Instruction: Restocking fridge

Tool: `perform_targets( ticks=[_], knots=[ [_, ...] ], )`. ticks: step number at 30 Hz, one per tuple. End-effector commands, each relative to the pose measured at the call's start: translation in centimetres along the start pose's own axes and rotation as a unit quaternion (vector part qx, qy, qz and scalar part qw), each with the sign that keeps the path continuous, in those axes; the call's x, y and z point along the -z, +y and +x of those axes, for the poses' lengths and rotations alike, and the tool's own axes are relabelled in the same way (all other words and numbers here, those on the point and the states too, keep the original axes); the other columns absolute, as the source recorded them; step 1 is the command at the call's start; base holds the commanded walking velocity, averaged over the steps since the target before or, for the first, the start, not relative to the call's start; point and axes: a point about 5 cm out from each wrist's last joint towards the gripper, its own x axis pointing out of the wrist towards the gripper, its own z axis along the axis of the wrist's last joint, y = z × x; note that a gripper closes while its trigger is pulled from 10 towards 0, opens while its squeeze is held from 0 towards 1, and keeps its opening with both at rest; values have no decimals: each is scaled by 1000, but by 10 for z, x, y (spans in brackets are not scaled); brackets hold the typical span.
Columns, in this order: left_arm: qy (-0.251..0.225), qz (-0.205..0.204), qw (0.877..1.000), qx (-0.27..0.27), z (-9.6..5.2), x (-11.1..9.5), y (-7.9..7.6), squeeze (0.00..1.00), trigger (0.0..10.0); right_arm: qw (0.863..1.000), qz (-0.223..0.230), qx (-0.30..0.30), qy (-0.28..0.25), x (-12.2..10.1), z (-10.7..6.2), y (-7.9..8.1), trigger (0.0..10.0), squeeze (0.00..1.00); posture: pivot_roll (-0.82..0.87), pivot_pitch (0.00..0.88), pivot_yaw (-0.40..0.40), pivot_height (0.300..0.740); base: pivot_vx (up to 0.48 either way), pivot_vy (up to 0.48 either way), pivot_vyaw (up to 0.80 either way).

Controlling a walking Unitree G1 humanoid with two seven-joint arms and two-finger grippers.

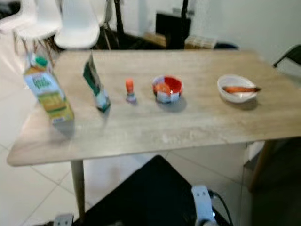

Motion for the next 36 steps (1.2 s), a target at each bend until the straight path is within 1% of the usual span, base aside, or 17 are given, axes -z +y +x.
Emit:
perform_targets(
  ticks=[1,8,9,20,23,26,34,36],
  knots=[
    [2,5,1000,5,0,1,-2,0,10000,1000,-2,2,-1,-2,0,-3,10000,0,-23,121,-57,740,0,0,0],
    [5,5,1000,7,-1,3,-1,0,10000,1000,-5,0,-11,-9,2,-1,10000,0,-24,118,-58,740,0,0,0],
    [6,5,1000,6,-2,5,1,0,10000,1000,-6,-1,-14,-10,2,0,10000,0,-24,116,-60,740,0,0,0],
    [8,1,1000,0,-3,7,3,0,10000,1000,-10,-4,-17,-12,3,1,10000,0,-22,106,-62,740,0,0,0],
    [16,-8,1000,-8,-1,6,-1,0,10000,1000,-12,-6,-16,-13,3,2,10000,0,-21,105,-62,740,0,0,0],
    [18,-8,1000,-11,0,5,-3,0,10000,1000,-13,-7,-15,-13,3,2,10000,0,-18,104,-64,740,0,0,0],
    [20,-4,1000,-13,0,4,-5,0,10000,1000,-15,-7,-14,-13,3,1,10000,0,-18,107,-63,740,0,330,0],
    [19,-3,1000,-13,0,4,-5,0,10000,1000,-16,-7,-13,-12,3,1,10000,0,-18,106,-63,740,0,0,0]
  ],
)
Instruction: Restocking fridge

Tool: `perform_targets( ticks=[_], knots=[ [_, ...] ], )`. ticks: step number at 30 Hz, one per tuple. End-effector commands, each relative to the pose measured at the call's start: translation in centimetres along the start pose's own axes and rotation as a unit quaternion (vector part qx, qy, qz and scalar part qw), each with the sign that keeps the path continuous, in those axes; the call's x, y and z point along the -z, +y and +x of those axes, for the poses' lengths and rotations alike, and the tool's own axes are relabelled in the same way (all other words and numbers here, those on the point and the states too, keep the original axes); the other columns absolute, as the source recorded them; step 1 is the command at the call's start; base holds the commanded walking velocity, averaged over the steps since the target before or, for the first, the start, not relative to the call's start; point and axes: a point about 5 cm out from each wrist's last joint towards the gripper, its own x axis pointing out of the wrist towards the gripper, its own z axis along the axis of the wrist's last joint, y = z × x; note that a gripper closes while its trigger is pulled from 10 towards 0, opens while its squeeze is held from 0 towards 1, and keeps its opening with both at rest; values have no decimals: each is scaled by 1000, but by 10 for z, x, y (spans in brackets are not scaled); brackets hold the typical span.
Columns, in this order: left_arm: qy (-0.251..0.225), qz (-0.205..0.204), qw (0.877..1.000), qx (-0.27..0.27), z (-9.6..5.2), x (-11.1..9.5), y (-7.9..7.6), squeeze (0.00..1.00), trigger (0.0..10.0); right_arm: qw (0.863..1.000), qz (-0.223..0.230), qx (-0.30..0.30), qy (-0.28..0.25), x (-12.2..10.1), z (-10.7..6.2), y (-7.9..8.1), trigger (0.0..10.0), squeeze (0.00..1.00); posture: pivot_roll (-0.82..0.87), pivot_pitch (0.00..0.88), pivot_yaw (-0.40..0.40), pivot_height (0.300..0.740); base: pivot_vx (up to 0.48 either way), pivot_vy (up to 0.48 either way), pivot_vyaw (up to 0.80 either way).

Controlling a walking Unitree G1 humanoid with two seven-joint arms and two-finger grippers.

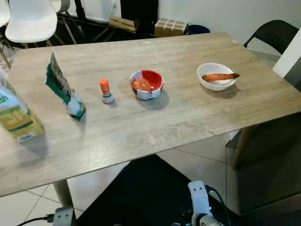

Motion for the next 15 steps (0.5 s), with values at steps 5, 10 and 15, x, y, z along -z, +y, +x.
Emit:
perform_targets(
  ticks=[5,10,15],
  knots=[
    [20,9,1000,0,-5,13,5,0,10000,1000,-3,-6,12,8,-2,3,10000,0,-20,109,-63,740,0,0,0],
    [23,10,1000,2,-6,15,5,0,10000,1000,-5,-4,13,9,-2,1,10000,0,-19,111,-64,740,0,0,0],
    [28,16,999,4,-6,16,4,0,10000,1000,-5,-2,13,9,-2,0,10000,0,-19,112,-63,740,0,0,0]
  ],
)
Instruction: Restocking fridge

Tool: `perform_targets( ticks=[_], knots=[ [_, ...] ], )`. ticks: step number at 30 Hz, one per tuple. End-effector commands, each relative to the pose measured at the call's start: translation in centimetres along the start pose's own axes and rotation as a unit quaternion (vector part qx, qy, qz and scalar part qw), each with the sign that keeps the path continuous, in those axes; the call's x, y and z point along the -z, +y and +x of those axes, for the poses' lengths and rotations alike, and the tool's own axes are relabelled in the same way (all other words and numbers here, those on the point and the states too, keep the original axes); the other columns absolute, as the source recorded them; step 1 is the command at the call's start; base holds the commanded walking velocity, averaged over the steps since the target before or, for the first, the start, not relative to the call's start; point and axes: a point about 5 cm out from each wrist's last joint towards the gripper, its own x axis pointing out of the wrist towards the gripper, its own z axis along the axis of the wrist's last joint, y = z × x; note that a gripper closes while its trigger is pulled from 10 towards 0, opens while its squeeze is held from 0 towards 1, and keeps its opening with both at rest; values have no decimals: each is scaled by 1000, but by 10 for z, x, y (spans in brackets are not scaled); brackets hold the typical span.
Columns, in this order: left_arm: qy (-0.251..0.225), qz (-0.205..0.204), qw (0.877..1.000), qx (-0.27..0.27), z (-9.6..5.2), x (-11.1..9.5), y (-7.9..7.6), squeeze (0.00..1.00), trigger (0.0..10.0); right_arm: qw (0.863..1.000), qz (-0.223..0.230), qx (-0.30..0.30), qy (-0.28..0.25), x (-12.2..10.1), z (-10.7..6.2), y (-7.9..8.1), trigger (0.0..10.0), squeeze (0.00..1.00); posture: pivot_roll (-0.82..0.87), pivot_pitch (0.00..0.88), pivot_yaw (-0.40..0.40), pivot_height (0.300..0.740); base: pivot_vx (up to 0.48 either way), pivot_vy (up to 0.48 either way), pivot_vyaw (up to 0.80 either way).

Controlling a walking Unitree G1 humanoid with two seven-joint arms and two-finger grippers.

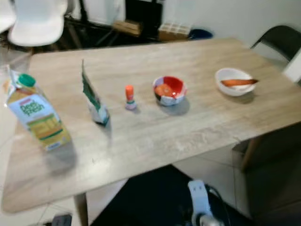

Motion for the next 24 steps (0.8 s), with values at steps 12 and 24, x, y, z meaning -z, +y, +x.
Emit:
perform_targets(
  ticks=[12,24],
  knots=[
    [10,29,1000,-2,-3,7,4,0,10000,1000,-4,5,-7,-4,0,-5,10000,0,-17,116,-60,740,0,-240,0],
    [8,41,999,1,-3,7,3,0,10000,999,7,-1,-47,-22,4,-2,10000,0,-19,119,-52,740,0,-480,0]
  ],
)
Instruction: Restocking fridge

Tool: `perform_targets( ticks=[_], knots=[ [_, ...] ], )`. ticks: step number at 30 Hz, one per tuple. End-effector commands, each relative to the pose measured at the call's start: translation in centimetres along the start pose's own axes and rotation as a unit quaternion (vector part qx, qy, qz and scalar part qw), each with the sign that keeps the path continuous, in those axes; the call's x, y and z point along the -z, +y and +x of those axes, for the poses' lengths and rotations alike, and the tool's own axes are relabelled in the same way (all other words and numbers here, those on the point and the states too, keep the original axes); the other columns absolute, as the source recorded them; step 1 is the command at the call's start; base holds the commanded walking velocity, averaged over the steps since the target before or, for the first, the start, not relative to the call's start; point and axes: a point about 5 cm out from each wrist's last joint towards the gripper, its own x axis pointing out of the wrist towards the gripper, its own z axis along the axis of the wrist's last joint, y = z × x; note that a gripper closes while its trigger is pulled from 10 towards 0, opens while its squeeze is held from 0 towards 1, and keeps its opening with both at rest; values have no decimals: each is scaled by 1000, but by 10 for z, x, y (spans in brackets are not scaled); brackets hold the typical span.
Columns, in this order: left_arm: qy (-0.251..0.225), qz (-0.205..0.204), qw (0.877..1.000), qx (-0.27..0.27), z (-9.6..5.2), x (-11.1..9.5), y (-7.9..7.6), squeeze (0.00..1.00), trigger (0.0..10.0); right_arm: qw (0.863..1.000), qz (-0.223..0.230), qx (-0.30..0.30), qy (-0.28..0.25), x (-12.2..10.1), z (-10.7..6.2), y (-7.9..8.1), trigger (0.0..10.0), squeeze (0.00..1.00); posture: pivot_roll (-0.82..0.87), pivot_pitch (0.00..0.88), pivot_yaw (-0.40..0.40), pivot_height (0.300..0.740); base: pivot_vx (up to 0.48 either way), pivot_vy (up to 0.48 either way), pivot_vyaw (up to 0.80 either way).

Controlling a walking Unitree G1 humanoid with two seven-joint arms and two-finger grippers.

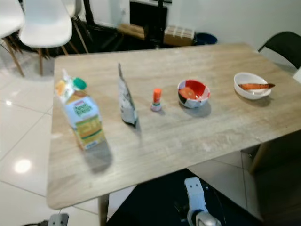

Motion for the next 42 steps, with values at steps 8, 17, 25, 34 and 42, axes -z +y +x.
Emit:
perform_targets(
  ticks=[8,17,25,34,42],
  knots=[
    [4,-21,1000,1,-2,5,-6,0,10000,1000,18,19,6,6,-4,-10,10000,0,-20,121,-50,740,0,-300,0],
    [-8,-27,1000,7,-3,4,-10,0,10000,999,18,21,21,18,-9,-11,10000,0,-22,123,-49,740,0,0,0],
    [-15,-31,999,14,-3,2,-16,0,10000,999,18,22,26,21,-10,-12,10000,0,-22,126,-56,740,0,0,0],
    [-29,-26,999,20,-3,1,-12,0,10000,999,12,17,32,23,-10,-10,10000,0,-25,120,-57,740,0,0,0],
    [-31,-22,999,20,-3,-2,-12,0,10000,999,12,17,34,24,-11,-11,10000,0,-28,116,-55,740,0,0,0]
  ],
)
